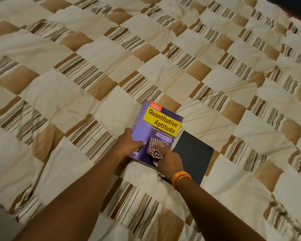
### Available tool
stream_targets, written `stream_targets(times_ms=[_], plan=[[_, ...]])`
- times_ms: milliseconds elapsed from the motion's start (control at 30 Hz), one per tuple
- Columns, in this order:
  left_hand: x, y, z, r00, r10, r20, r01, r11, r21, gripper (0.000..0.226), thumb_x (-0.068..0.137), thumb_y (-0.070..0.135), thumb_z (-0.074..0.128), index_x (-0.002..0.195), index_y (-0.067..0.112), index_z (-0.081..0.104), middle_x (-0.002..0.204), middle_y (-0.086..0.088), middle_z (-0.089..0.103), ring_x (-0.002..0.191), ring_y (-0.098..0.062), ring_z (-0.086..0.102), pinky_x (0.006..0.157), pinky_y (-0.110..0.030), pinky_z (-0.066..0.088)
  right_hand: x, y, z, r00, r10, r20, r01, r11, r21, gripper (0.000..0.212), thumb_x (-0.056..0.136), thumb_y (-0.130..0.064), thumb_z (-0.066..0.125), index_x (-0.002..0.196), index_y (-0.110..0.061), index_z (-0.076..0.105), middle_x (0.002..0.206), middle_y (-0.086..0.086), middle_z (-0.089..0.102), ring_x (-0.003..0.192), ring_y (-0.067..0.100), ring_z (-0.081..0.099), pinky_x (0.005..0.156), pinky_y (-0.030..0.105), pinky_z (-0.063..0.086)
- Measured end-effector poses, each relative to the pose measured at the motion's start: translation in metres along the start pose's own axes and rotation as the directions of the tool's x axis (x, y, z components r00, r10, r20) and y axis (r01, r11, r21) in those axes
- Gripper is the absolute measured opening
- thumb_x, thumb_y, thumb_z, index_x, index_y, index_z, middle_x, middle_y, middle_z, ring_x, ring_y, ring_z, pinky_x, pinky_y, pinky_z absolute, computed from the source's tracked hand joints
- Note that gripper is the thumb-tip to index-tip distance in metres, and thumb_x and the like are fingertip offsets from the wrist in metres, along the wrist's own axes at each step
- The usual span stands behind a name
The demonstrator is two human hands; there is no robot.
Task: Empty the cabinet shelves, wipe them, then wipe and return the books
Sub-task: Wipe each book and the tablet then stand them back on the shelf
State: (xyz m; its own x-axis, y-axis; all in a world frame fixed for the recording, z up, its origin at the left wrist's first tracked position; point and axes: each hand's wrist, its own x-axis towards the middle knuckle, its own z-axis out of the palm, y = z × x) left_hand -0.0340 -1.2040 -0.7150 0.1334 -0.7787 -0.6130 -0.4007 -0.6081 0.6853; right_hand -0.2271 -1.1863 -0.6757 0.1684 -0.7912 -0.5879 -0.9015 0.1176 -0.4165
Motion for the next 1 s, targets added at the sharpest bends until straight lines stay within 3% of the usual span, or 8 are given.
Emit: stream_targets(times_ms=[133,267,433,567,633,767,867,1000], plan=[[-0.017,0.006,-0.001,0.998,0.07,-0.002,-0.07,0.993,-0.091,0.05,0.083,0.028,0.082,0.119,0.021,0.049,0.11,0.001,0.07,0.091,-0.017,0.07,0.077,-0.038,0.06,-0.006,0.005,-0.015,0.999,0.016,0.048,-0.022,0.992,0.127,0.046,0.095,-0.013,0.06,0.14,-0.027,0.059,0.144,0.004,0.057,0.129,0.031,0.054,0.111,0.037,0.041],[-0.054,0.022,-0.009,0.99,0.137,-0.038,-0.141,0.976,-0.168,0.052,0.077,0.032,0.084,0.116,0.03,0.051,0.105,0.001,0.074,0.087,-0.021,0.073,0.08,-0.046,0.061,-0.036,0.007,-0.039,0.996,0.052,-0.076,-0.018,0.919,0.394,0.032,0.098,-0.01,0.054,0.122,-0.023,0.071,0.122,0.005,0.072,0.114,0.026,0.067,0.1,0.045,0.053],[-0.129,0.047,-0.028,0.984,0.125,-0.126,-0.162,0.925,-0.345,0.051,0.075,0.024,0.086,0.115,0.028,0.055,0.102,0.004,0.075,0.087,-0.018,0.075,0.076,-0.044,0.062,-0.119,-0.012,-0.082,0.957,0.039,-0.287,0.19,0.663,0.724,0.033,0.096,0.004,0.056,0.113,-0.017,0.075,0.109,-0.001,0.076,0.103,0.011,0.071,0.087,0.028,0.058],[-0.2,0.073,-0.043,0.976,0.118,-0.181,-0.187,0.881,-0.435,0.05,0.075,0.024,0.085,0.115,0.028,0.055,0.106,0.002,0.073,0.089,-0.02,0.074,0.072,-0.043,0.063,-0.188,-0.034,-0.117,0.95,0.125,-0.287,0.224,0.368,0.902,0.025,0.096,0.001,0.059,0.117,-0.011,0.068,0.111,0.005,0.075,0.102,0.019,0.072,0.083,0.034,0.06],[-0.243,0.087,-0.054,0.975,0.103,-0.199,-0.188,0.858,-0.478,0.052,0.07,0.028,0.084,0.113,0.029,0.055,0.107,0.0,0.073,0.09,-0.023,0.074,0.075,-0.045,0.063,-0.224,-0.05,-0.134,0.944,0.125,-0.307,0.243,0.369,0.897,0.027,0.095,-0.004,0.063,0.122,-0.01,0.065,0.114,0.005,0.074,0.102,0.017,0.071,0.084,0.034,0.06],[-0.318,0.099,-0.067,0.963,0.088,-0.256,-0.218,0.811,-0.543,0.053,0.07,0.026,0.084,0.114,0.027,0.055,0.11,-0.007,0.074,0.091,-0.028,0.074,0.076,-0.051,0.063,-0.277,-0.077,-0.155,0.929,0.04,-0.368,0.305,0.479,0.823,0.023,0.098,-0.01,0.062,0.119,-0.018,0.061,0.104,-0.012,0.068,0.086,-0.005,0.068,0.063,0.009,0.053],[-0.367,0.1,-0.073,0.94,0.082,-0.331,-0.275,0.756,-0.594,0.047,0.081,0.009,0.083,0.113,0.029,0.056,0.109,-0.006,0.074,0.091,-0.03,0.074,0.077,-0.048,0.062,-0.302,-0.088,-0.161,0.939,0.026,-0.342,0.283,0.506,0.815,0.02,0.099,-0.019,0.061,0.119,-0.02,0.06,0.104,-0.01,0.067,0.09,0.002,0.068,0.056,0.012,0.052],[-0.429,0.095,-0.081,0.897,0.042,-0.44,-0.355,0.663,-0.659,0.054,0.078,0.011,0.085,0.121,0.026,0.057,0.109,-0.009,0.076,0.09,-0.03,0.075,0.074,-0.043,0.061,-0.331,-0.106,-0.168,0.985,-0.081,-0.151,0.171,0.395,0.903,0.025,0.098,-0.016,0.061,0.123,-0.014,0.06,0.111,0.004,0.071,0.097,0.022,0.069,0.062,0.022,0.058]])
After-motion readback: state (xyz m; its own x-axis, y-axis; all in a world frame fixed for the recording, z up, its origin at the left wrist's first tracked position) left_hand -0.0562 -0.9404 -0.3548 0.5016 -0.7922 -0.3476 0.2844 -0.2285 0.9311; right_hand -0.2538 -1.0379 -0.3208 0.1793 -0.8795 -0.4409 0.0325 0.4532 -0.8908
